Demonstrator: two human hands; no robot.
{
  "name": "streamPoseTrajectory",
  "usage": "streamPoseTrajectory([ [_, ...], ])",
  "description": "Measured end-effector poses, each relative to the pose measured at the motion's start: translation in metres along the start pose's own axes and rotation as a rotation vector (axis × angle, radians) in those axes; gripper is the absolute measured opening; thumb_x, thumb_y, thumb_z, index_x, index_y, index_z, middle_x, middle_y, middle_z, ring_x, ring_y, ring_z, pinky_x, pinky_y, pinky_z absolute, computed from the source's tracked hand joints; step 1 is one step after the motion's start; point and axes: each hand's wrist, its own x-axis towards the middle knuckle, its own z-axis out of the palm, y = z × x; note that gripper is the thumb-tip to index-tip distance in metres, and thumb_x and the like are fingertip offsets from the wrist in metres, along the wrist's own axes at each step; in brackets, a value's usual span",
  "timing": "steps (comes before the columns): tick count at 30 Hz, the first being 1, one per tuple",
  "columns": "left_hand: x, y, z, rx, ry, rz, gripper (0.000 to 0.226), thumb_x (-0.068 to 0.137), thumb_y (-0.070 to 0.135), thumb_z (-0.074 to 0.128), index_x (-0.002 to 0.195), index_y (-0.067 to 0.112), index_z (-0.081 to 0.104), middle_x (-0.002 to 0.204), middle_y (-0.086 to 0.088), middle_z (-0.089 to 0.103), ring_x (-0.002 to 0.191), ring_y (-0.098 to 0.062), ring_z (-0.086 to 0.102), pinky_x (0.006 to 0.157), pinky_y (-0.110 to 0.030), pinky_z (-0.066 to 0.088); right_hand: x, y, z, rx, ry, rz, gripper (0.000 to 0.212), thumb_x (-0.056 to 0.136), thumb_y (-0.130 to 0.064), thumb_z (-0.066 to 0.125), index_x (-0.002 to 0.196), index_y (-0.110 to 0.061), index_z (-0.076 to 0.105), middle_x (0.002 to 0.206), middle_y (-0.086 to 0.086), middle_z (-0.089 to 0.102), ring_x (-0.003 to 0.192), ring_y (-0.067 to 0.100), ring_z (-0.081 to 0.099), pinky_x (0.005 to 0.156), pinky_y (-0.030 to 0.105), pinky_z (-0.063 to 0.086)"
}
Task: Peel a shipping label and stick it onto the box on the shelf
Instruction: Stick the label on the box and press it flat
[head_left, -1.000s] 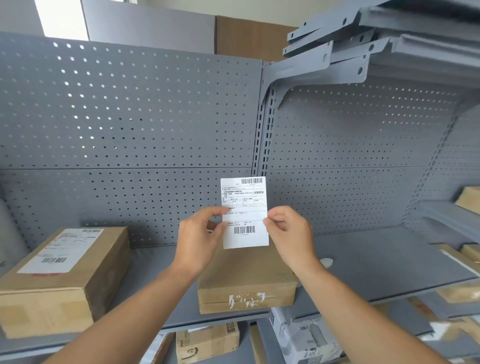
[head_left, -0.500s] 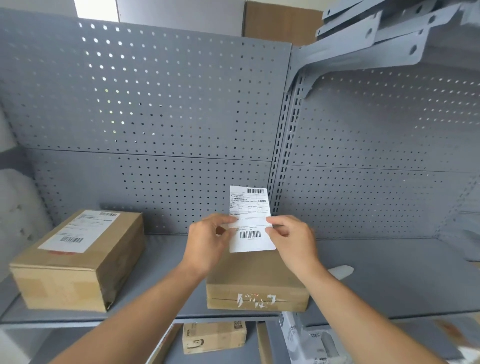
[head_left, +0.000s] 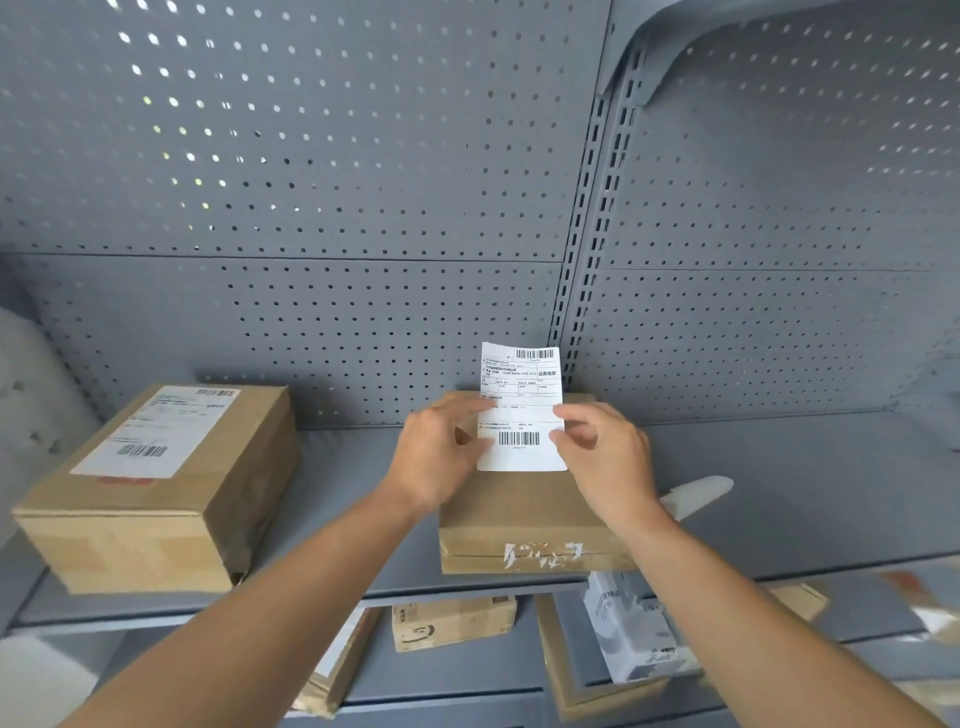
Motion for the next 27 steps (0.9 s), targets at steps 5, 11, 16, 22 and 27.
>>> streamPoseTrajectory([
  [5,0.008,-0.010,0.005,0.072,-0.038,-0.003,0.047,0.084,0.010,0.076,0.126,0.030,0.069,0.131,0.012,0.064,0.072,-0.012,0.068,0.088,-0.022,0.052,0.002,0.010,0.007,-0.018,-0.033,0.041,0.026,0.088,-0.013,0.076,0.113,-0.020,0.076,0.107,-0.007,0.071,0.084,-0.008,0.064,0.070,-0.005,0.039],
  [11,0.011,-0.020,0.013,0.090,-0.065,-0.031,0.050,0.084,0.012,0.077,0.129,0.030,0.067,0.133,0.012,0.063,0.068,-0.004,0.061,0.091,-0.030,0.054,0.006,0.019,0.014,-0.041,-0.075,0.086,0.024,0.090,-0.017,0.074,0.113,-0.025,0.075,0.097,-0.011,0.070,0.085,-0.008,0.063,0.067,-0.003,0.039],
  [16,0.014,-0.027,0.017,0.112,-0.083,-0.032,0.050,0.083,0.011,0.076,0.129,0.030,0.068,0.132,0.011,0.064,0.070,-0.009,0.062,0.092,-0.035,0.055,0.005,0.027,0.019,-0.070,-0.112,0.109,0.023,0.089,-0.023,0.074,0.111,-0.031,0.074,0.095,-0.016,0.069,0.087,-0.004,0.066,0.076,0.020,0.052],
  [22,0.013,-0.030,0.020,0.137,-0.105,-0.064,0.050,0.084,0.013,0.075,0.130,0.029,0.067,0.131,0.011,0.065,0.080,-0.013,0.063,0.093,-0.034,0.054,0.005,0.028,0.022,-0.078,-0.121,0.116,0.023,0.089,-0.021,0.075,0.111,-0.028,0.075,0.095,-0.011,0.072,0.085,0.004,0.068,0.082,0.032,0.057],
  [27,0.013,-0.030,0.022,0.156,-0.111,-0.078,0.049,0.084,0.016,0.075,0.130,0.032,0.066,0.131,0.012,0.064,0.089,-0.016,0.064,0.094,-0.037,0.054,0.006,0.028,0.022,-0.097,-0.128,0.110,0.023,0.088,-0.020,0.075,0.110,-0.028,0.075,0.097,-0.013,0.070,0.084,0.006,0.068,0.082,0.034,0.058],
])
